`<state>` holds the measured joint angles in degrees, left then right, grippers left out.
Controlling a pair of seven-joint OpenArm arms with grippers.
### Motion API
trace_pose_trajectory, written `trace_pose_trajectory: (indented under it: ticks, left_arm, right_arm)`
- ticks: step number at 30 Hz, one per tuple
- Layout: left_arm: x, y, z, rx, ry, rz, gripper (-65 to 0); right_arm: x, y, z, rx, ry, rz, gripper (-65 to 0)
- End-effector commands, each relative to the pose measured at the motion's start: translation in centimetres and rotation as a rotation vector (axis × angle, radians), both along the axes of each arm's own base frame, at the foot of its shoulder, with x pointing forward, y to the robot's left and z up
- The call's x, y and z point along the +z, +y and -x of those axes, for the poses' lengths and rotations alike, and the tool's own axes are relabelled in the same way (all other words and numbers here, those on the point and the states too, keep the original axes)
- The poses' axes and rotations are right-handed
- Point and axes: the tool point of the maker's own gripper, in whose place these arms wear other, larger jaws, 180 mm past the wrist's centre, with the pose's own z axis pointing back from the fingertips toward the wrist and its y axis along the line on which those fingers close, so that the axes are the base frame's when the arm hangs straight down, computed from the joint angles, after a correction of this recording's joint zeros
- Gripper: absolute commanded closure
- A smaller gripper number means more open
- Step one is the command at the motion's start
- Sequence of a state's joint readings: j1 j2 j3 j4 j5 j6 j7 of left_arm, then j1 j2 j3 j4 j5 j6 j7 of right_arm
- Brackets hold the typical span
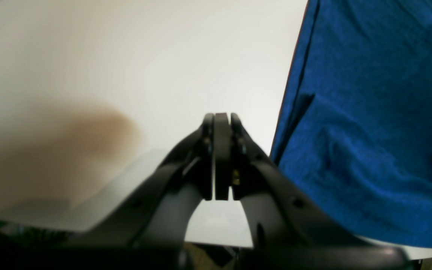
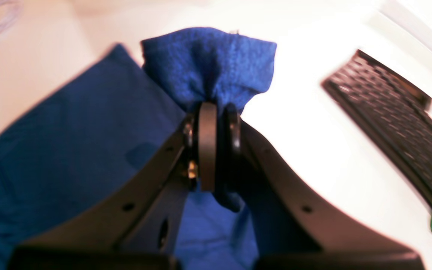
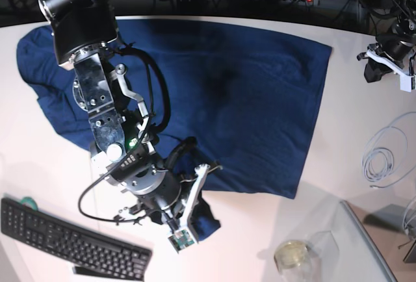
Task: Layout the t-shirt on the table in an organized manner, then fold the t-shirt properly
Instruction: 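Drag the grasped sleeve with the right gripper across the shirt body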
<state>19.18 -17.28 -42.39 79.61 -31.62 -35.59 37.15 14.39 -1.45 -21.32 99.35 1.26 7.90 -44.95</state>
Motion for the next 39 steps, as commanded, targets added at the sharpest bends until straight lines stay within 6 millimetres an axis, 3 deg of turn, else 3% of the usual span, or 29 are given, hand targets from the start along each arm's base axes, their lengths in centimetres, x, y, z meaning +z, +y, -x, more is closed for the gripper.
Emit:
trace_pose_trajectory:
  ticks: [1, 10, 15, 24, 28, 31, 39]
  left_arm:
    - [1.2, 0.6, -0.8, -0.003, -0.041, -0.015, 0.0]
    - [1.4, 0.8, -0.7, -0.001, -0.045, -0.021, 0.0]
    - [1.2, 0.9, -0.1, 0.001, -0.031, -0.023, 0.0]
    - [1.3, 1.2, 0.0, -0.002, -0.023, -0.032, 0.0]
    - [1.2, 1.3, 0.1, -0.002, -0.021, -0.033, 0.0]
    - [1.3, 1.3, 0.0, -0.003, -0.023, -0.035, 0.0]
    - [1.4, 1.3, 0.0, -0.004, -0.025, -0.035, 0.0]
  right_arm:
    - [2.9, 1.0, -0.5, 0.018, -0.078, -0.054, -2.1]
    - [3.1, 8.0, 2.5, 0.171, -0.068, -0.106, -2.1]
    - [0.3, 10.4, 3.0, 0.226, -0.027, -0.093, -2.1]
    - [-5.7, 11.0, 2.0, 0.223, 0.058, -0.065, -2.1]
    - [-6.8, 11.0, 1.7, 0.222, 0.069, -0.061, -2.1]
    - [-6.3, 11.6, 1.4, 0.227, 0.078, -0.126, -2.1]
    - [-8.3, 12.2, -0.3, 0.196, 0.257, -0.274, -2.9]
